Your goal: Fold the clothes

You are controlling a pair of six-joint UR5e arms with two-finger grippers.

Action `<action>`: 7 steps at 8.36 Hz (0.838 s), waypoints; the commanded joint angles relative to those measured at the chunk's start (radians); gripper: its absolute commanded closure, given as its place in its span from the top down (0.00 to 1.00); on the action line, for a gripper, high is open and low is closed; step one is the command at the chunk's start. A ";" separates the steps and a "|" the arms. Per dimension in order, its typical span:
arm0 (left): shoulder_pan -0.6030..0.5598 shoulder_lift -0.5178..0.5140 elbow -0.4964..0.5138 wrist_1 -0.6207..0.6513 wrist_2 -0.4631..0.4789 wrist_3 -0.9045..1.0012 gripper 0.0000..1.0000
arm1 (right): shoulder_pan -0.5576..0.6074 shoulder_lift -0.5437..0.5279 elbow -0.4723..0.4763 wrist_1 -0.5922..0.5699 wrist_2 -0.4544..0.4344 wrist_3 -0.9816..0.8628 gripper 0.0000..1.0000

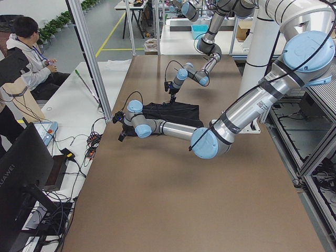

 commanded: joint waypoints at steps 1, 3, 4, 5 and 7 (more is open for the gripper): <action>0.000 -0.001 0.000 0.001 0.000 0.000 1.00 | -0.104 0.087 0.015 -0.065 0.020 0.035 0.95; 0.002 -0.001 0.000 0.001 0.000 0.001 1.00 | -0.161 0.087 0.020 -0.070 0.011 0.043 0.93; 0.002 -0.001 0.002 0.001 0.000 0.001 1.00 | -0.204 0.084 0.020 -0.090 0.008 0.041 0.93; 0.002 -0.001 0.000 0.001 0.000 0.000 1.00 | -0.233 0.086 0.020 -0.143 -0.004 0.030 0.92; 0.002 -0.001 0.000 0.001 0.000 0.000 1.00 | -0.255 0.086 0.023 -0.179 -0.043 -0.044 0.80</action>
